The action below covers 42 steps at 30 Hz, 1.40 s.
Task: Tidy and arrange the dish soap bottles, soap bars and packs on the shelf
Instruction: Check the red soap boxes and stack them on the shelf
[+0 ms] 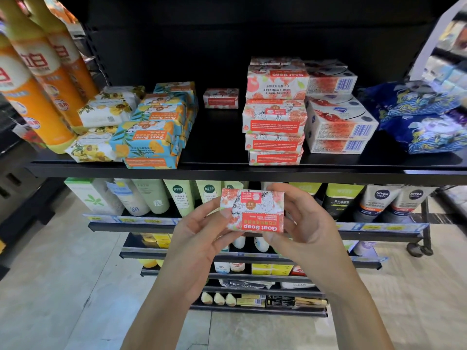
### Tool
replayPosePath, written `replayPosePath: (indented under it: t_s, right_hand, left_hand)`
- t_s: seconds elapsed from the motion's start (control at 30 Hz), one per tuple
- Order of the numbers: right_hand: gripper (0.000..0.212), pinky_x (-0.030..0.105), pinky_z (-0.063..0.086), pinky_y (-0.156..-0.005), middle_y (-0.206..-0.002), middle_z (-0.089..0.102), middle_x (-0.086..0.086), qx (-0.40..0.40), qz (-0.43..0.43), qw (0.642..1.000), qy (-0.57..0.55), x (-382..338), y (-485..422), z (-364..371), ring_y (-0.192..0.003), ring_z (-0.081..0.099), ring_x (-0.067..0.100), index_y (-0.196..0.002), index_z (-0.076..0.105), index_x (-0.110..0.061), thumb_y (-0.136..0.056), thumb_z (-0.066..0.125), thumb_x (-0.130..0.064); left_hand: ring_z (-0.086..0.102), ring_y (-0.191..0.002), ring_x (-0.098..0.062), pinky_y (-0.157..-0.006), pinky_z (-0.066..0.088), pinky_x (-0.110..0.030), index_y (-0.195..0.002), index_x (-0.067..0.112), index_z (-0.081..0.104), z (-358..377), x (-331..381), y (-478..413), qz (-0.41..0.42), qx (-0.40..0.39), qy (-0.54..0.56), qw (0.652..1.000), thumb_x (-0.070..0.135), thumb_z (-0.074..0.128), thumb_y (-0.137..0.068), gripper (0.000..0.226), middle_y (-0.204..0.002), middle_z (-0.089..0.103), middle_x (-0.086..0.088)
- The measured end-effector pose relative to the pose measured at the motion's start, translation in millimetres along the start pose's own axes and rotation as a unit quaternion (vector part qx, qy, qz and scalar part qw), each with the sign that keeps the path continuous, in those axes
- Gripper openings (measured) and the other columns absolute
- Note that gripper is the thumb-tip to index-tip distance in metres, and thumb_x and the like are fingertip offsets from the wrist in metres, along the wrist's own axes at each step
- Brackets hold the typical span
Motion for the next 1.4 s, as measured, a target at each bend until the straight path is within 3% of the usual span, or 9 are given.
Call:
replayPosePath:
  t_s: [0.17,0.4,0.5,0.67,0.8,0.93,1.0,1.17,1.4]
  right_hand:
    - [0.084,0.017,0.042,-0.108,-0.148,0.041,-0.025,0.044,-0.047,0.978,0.2,-4.8,-1.7,1.0,-0.139,0.043,0.002,-0.146,0.043,-0.044,-0.079,0.087,-0.021]
    - [0.076,0.022,0.048,-0.103,-0.135,0.049,-0.028,0.106,-0.1,0.959,0.243,-16.5,-9.0,4.6,-0.129,0.051,0.0,-0.137,0.051,-0.039,-0.069,0.084,-0.049]
    - [0.075,0.038,0.052,-0.103,-0.137,0.051,-0.023,0.122,-0.133,0.962,0.207,-27.5,-13.9,4.6,-0.129,0.056,0.01,-0.136,0.054,-0.035,-0.068,0.084,-0.045]
    - [0.074,0.039,0.051,-0.105,-0.137,0.055,-0.013,0.151,-0.195,0.948,0.203,-58.7,-34.3,-5.0,-0.128,0.057,0.013,-0.138,0.056,-0.03,-0.071,0.085,-0.039]
    - [0.075,0.018,0.048,-0.101,-0.131,0.057,-0.01,0.179,-0.208,0.94,0.202,-87.0,-58.4,-14.9,-0.121,0.059,0.005,-0.137,0.058,-0.026,-0.07,0.09,-0.035]
    - [0.073,0.011,0.047,-0.096,-0.126,0.055,-0.015,0.192,-0.185,0.935,0.234,-104.2,-81.5,-22.4,-0.116,0.059,-0.002,-0.136,0.056,-0.031,-0.072,0.092,-0.031]
    - [0.075,0.013,0.045,-0.095,-0.127,0.056,-0.014,0.196,-0.167,0.93,0.262,-108.4,-90.6,-24.9,-0.115,0.059,0.0,-0.139,0.055,-0.03,-0.073,0.091,-0.035]
    - [0.054,-0.001,0.043,-0.078,-0.102,0.06,-0.033,0.185,-0.142,0.942,0.243,-108.0,-101.7,-28.7,-0.094,0.058,-0.023,-0.122,0.057,-0.035,-0.078,0.088,-0.029]
    - [0.057,0.004,0.047,-0.085,-0.11,0.065,-0.025,0.205,-0.13,0.94,0.241,-97.1,-99.5,-34.2,-0.103,0.061,-0.014,-0.131,0.062,-0.023,-0.08,0.086,-0.036]
  left_hand:
    - [0.073,-0.111,-0.027,-0.095,0.058,-0.035,-0.13,0.009,0.064,1.5,4.9,-0.8,0.021,0.008,0.009,1.0,0.013,0.068,-0.087,0.043,-0.115,0.076,-0.015]
    - [0.072,-0.111,-0.025,-0.097,0.058,-0.036,-0.133,0.012,0.063,5.0,18.9,-1.2,0.069,-0.014,-0.019,0.997,0.016,0.065,-0.091,0.042,-0.116,0.076,-0.012]
    - [0.071,-0.112,-0.017,-0.099,0.055,-0.035,-0.13,0.024,0.065,11.7,34.3,-1.7,0.133,-0.022,-0.094,0.986,0.031,0.069,-0.091,0.04,-0.115,0.077,0.0]
    - [0.065,-0.118,-0.003,-0.1,0.052,-0.022,-0.127,0.023,0.068,4.5,52.8,-29.0,0.257,0.014,-0.235,0.937,0.037,0.058,-0.096,0.036,-0.122,0.073,0.013]
    - [0.051,-0.127,0.008,-0.107,0.039,-0.012,-0.134,0.029,0.063,-7.1,47.2,-63.9,0.301,0.042,-0.434,0.848,0.03,0.066,-0.098,0.036,-0.135,0.062,0.018]
    - [0.046,-0.141,-0.017,-0.119,0.035,-0.038,-0.145,0.017,0.057,-7.8,34.4,-90.7,0.305,0.034,-0.587,0.749,0.036,0.074,-0.093,0.058,-0.148,0.056,0.0]
    - [0.048,-0.141,-0.024,-0.12,0.032,-0.042,-0.143,0.013,0.058,-7.7,30.5,-95.8,0.308,0.048,-0.619,0.721,0.035,0.076,-0.091,0.059,-0.148,0.056,-0.003]
    - [0.047,-0.14,-0.025,-0.117,0.024,-0.033,-0.143,0.014,0.059,-6.1,28.1,-93.8,0.303,0.064,-0.623,0.719,0.034,0.075,-0.092,0.056,-0.148,0.057,-0.002]
    - [0.048,-0.14,-0.025,-0.118,0.023,-0.033,-0.142,0.014,0.059,-6.1,27.3,-94.0,0.304,0.067,-0.621,0.719,0.033,0.075,-0.092,0.056,-0.147,0.057,-0.002]
Point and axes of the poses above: each hand's wrist, its own y-axis away from the middle knuckle, its own z-axis out of the palm, x = y × z, the point moved 1 cm from there along -y, towards the middle knuckle
